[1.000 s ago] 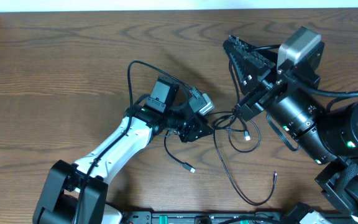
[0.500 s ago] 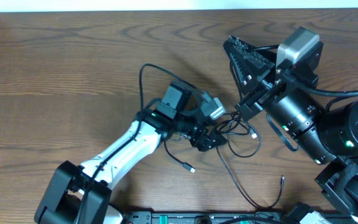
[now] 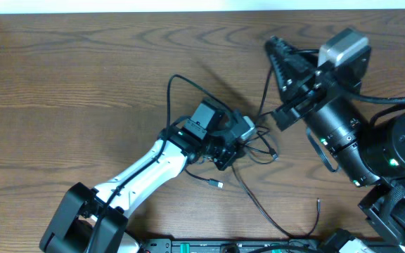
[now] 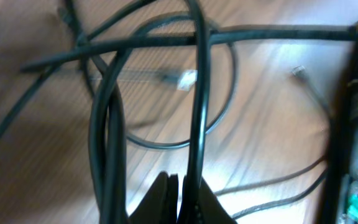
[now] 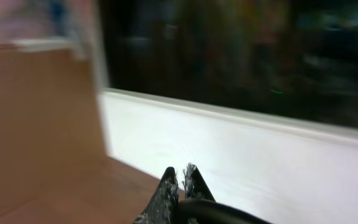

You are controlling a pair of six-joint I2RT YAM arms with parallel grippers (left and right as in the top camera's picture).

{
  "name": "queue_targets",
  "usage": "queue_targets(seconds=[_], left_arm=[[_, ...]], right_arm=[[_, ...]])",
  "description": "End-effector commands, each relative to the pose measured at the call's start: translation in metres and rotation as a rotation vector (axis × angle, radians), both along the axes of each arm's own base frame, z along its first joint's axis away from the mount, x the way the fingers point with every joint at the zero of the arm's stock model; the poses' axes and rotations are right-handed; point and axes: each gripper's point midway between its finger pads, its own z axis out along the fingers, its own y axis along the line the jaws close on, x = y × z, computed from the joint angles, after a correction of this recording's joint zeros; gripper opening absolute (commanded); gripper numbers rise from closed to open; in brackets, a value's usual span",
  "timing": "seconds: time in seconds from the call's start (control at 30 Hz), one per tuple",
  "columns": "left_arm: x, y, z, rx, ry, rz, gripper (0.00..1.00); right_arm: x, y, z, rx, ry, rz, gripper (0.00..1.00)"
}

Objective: Untangle cables

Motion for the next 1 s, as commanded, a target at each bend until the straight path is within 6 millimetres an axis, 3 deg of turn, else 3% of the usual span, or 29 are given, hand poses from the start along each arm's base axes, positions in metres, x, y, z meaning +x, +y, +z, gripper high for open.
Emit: queue_targets(seconds=[0.0,0.1,0.2,0.4,0.57,0.67,0.77,0.97], left_arm=[[0.025,0.052,-0.028,0.218,-0.014,0.171,0.07],[0.03,0.08,-0.034,0.268,0.033,0.234,0.08],[0.039,0.102,-0.036,0.279,0.063,0.304,0.07],[0.055,0.144,-0.038,0.282,0.117,0.436,0.08],[0.047,0.142,-0.036,0.226,0.18,0.419,0.08],[0.036,0.124,-0.026,0.126,0.208,0.325,0.09],[0.016,0.084,0.006,-0.124,0.227,0.116,0.12],[-0.014,0.043,0.056,-0.387,0.256,-0.082,0.08]], right_arm=[[0.011,-0.087,0.011,0.071,0.003,-0.446,0.01],[0.006,-0.148,0.007,0.117,0.039,-0.769,0.01],[-0.007,-0.185,0.002,0.089,0.059,-0.989,0.01],[-0.02,-0.218,-0.003,0.0,0.084,-1.189,0.01],[-0.02,-0.221,-0.003,0.004,0.084,-1.204,0.01],[-0.017,-0.218,-0.005,0.016,0.085,-1.185,0.01],[-0.004,-0.2,-0.012,-0.003,0.093,-1.081,0.01],[0.023,-0.158,-0.03,-0.039,0.132,-0.889,0.01]])
